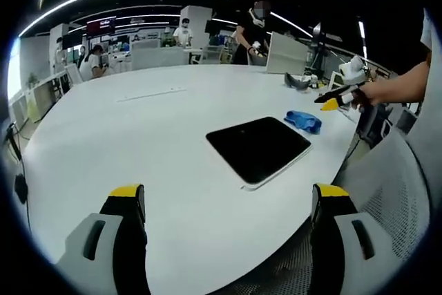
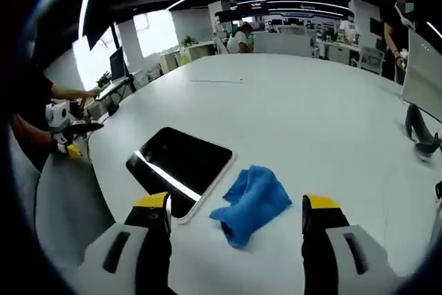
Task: Wipe the mirror surface with the cleaning cloth until all visible marks leave the cleaned area.
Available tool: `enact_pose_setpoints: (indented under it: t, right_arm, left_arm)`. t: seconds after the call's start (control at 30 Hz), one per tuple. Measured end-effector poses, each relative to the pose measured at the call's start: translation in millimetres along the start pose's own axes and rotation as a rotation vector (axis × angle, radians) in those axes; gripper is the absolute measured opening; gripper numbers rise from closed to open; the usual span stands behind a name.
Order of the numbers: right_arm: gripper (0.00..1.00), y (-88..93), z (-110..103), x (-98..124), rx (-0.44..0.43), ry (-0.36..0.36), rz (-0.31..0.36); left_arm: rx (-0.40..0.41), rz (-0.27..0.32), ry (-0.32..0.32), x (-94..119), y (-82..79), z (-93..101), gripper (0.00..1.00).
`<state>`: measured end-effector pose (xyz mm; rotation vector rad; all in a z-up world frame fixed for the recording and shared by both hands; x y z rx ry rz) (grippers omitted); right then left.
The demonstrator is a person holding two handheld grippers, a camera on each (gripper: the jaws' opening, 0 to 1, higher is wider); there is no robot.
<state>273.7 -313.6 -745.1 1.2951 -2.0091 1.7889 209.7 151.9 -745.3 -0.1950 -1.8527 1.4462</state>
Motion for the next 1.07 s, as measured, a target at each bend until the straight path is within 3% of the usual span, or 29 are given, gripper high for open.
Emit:
enact_pose_setpoints:
  t: [0.27,0.4,0.57,1.07]
  right_arm:
    - [0.96,36.2,0,27,0.008,0.037,0.021]
    - [0.98,43.3,-3,33,-0.012,0.036,0.033]
    - [0.98,41.7,-4,33,0.035,0.038,0.024]
    - [0.98,26.2,-7,33,0.021,0.008,0.06]
  left_arm:
    - [-0.001,0.02,-0.007,2,-0.2,-1.9,0.99]
    - [-0.002,0.018,-0.005,2,-0.9,-0.7,0.99]
    - [-0.01,0.019,-0.003,2,-1.6,-0.6,0.99]
    - [-0.01,0.017,0.02,4,-4.5,5.0,0.99]
Point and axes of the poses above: the point that each gripper's makers call its tool centre point, and the gripper's own axes: x roughly backward along the fingers, z roughly to its right, y roughly out of its underside, the point moved 9 cm from there along x, roughly backward along the fingers, and after that the axes turned 12 degrees about -x, right-handed, at the moved point
